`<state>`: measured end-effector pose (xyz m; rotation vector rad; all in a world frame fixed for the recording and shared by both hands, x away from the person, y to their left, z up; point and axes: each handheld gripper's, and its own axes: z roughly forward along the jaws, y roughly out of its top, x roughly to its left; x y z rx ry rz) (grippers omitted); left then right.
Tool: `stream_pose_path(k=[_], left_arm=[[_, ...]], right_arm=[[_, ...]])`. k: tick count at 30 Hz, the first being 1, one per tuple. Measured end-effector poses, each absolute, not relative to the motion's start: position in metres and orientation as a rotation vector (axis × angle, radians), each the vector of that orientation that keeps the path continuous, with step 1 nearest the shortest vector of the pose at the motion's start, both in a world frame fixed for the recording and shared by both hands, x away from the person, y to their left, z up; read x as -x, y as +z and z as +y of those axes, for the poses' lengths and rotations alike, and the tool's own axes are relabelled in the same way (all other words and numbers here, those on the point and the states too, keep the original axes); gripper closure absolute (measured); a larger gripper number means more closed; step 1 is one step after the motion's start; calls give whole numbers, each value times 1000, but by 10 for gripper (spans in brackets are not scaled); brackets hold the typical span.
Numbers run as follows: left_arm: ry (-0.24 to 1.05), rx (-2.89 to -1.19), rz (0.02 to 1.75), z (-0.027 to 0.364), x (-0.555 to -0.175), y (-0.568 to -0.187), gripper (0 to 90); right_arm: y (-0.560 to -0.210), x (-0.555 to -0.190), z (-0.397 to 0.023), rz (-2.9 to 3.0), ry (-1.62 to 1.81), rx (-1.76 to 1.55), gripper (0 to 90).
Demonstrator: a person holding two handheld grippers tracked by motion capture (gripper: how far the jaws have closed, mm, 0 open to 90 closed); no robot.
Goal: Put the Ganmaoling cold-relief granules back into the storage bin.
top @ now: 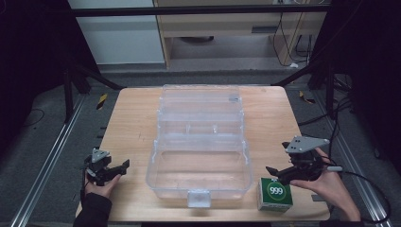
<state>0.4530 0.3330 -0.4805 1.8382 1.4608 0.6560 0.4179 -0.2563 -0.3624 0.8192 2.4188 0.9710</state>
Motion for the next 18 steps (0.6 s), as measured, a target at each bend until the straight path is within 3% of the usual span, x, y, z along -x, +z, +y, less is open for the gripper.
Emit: stream_pose_path(k=[18], left_arm=[[651, -1843, 1462, 332, -454, -481, 217]], right_arm=[[-371, -406, -245, 2653, 808, -617, 30]])
